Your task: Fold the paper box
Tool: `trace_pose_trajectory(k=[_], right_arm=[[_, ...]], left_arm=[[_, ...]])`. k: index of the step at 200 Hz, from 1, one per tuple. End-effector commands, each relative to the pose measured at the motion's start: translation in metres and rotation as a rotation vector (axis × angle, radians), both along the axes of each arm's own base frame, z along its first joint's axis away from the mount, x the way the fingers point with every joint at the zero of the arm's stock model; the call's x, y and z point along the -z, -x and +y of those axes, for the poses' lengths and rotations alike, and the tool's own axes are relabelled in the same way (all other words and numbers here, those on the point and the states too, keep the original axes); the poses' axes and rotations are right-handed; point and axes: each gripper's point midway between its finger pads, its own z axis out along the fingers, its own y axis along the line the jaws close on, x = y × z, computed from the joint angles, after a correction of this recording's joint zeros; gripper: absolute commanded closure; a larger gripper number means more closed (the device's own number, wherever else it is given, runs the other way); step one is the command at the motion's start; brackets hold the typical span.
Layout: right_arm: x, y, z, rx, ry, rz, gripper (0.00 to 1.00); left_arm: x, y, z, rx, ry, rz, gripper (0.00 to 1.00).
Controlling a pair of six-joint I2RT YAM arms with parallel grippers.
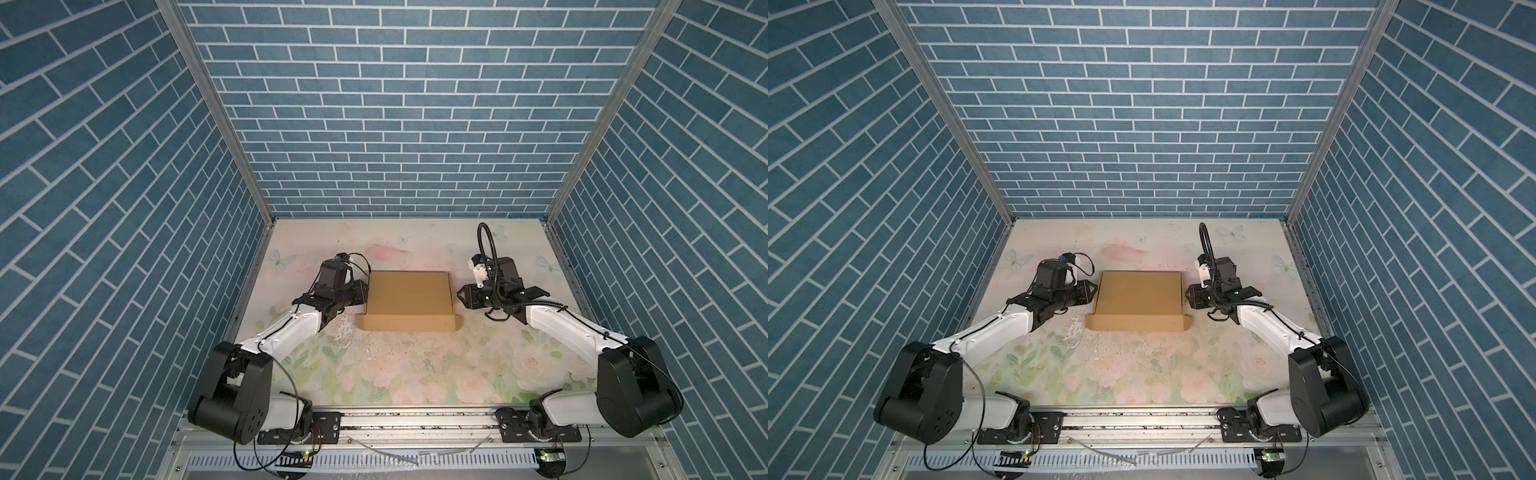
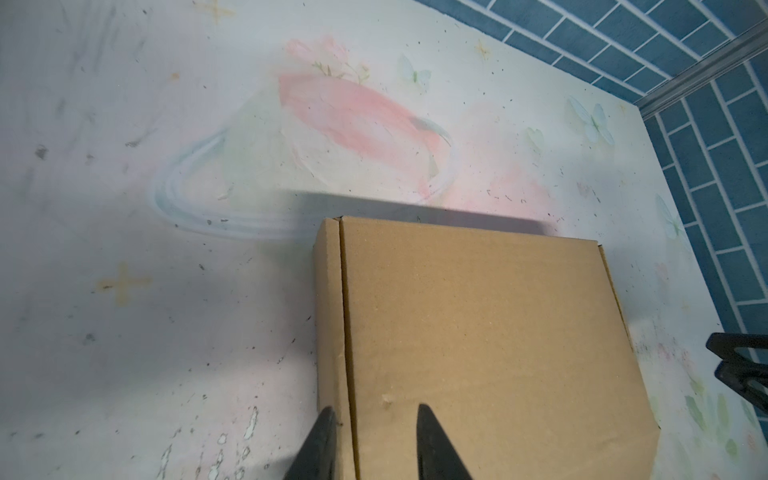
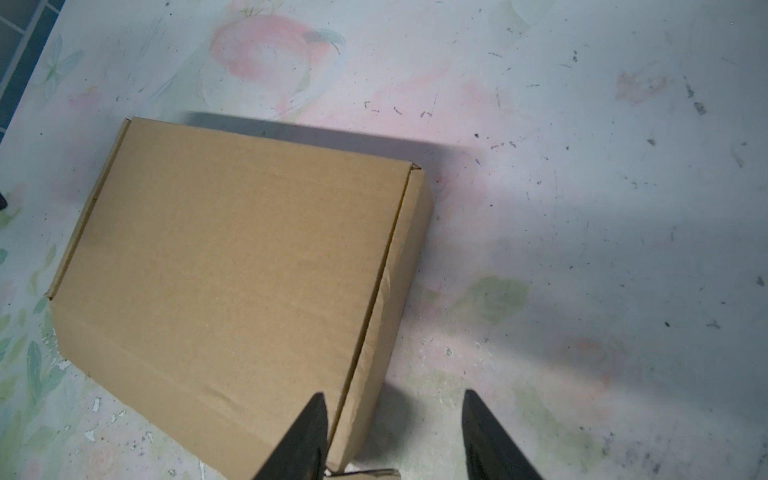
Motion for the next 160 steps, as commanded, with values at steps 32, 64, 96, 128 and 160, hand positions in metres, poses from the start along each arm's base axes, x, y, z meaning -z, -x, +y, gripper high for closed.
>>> trace_pose_trajectory(k=[32, 64, 96, 128, 160], right_arm=[[-0.029, -0.014, -0.002, 0.037, -0.114, -0.016, 0.48], [-0.028, -0.013, 0.005, 0.005, -0.21, 0.024, 0.45], [-0.027, -0.012, 0.009, -0.011, -0.263, 0.045, 0.4], [-0.016, -0.012, 0.011, -0.018, -0.283, 0.089, 0.39], [-0.006, -0.012, 0.013, -0.02, -0.314, 0.124, 0.39]], left_arm=[[0.004, -0.011, -0.009, 0.071, 0.076, 0.028, 0.57], [0.009, -0.014, -0.01, 0.092, 0.066, 0.04, 0.55], [0.018, -0.015, -0.005, 0.085, 0.048, 0.056, 0.55], [0.03, -0.018, -0.005, 0.093, 0.03, 0.073, 0.55], [0.039, -0.019, -0.009, 0.104, 0.048, 0.086, 0.56]])
